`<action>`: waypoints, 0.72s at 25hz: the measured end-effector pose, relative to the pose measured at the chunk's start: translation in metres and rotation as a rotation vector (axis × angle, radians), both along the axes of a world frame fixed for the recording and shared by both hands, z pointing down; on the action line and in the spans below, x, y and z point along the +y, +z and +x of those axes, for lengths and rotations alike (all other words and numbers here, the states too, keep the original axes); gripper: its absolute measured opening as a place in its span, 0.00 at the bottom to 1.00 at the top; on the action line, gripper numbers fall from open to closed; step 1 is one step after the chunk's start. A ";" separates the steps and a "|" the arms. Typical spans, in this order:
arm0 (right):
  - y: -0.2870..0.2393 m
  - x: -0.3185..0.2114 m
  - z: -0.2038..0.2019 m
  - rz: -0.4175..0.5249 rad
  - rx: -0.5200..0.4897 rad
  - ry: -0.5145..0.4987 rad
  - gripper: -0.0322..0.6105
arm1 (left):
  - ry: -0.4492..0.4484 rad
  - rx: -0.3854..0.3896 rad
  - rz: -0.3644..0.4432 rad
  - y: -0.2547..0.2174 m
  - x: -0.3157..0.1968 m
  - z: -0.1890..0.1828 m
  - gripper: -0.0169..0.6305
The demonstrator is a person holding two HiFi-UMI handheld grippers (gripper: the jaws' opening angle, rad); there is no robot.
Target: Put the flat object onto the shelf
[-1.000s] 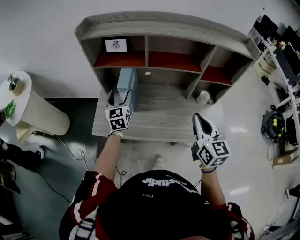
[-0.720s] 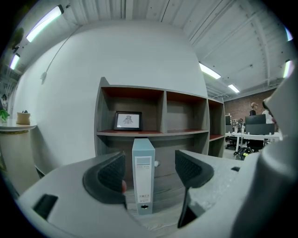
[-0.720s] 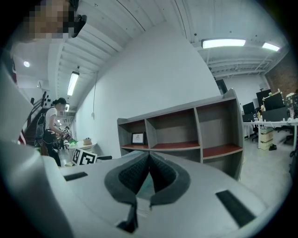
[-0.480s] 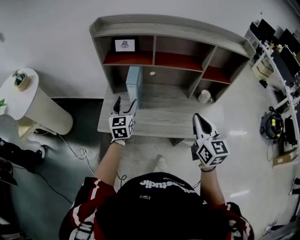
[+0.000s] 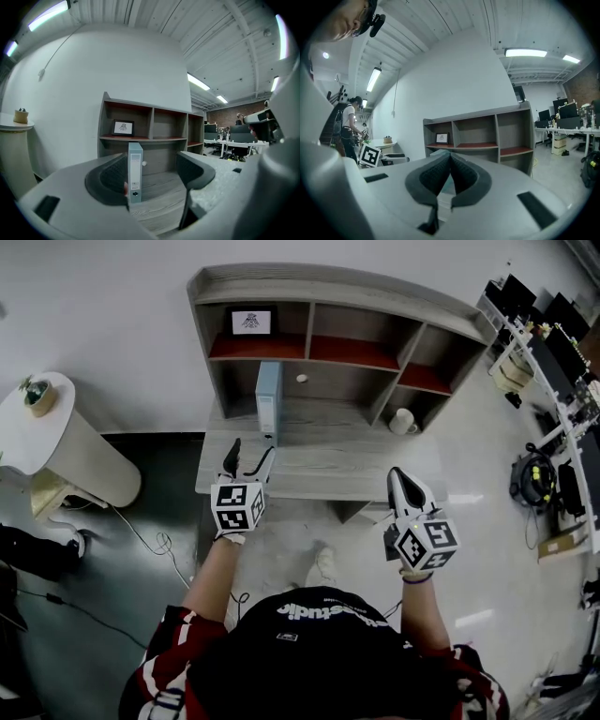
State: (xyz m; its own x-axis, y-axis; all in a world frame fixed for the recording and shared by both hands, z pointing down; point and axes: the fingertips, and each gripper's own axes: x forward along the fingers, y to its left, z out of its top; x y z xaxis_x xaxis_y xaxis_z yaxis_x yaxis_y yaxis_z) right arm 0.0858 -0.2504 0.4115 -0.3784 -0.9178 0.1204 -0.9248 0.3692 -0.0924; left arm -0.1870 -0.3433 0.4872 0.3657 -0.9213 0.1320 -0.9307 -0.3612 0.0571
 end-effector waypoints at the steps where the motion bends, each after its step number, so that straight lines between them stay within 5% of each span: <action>1: -0.001 0.003 -0.001 0.000 0.005 0.003 0.04 | 0.005 0.003 0.006 -0.004 0.005 -0.001 0.53; 18: -0.027 0.024 0.034 0.051 0.003 -0.023 0.04 | 0.019 0.039 0.061 -0.070 0.076 0.020 0.53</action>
State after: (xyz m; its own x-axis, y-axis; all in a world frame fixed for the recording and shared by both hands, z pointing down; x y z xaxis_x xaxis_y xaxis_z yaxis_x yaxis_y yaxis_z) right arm 0.1201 -0.2264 0.3848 -0.3991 -0.9138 0.0749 -0.9162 0.3944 -0.0705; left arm -0.1668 -0.2678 0.4169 0.3865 -0.9203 0.0609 -0.9214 -0.3823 0.0701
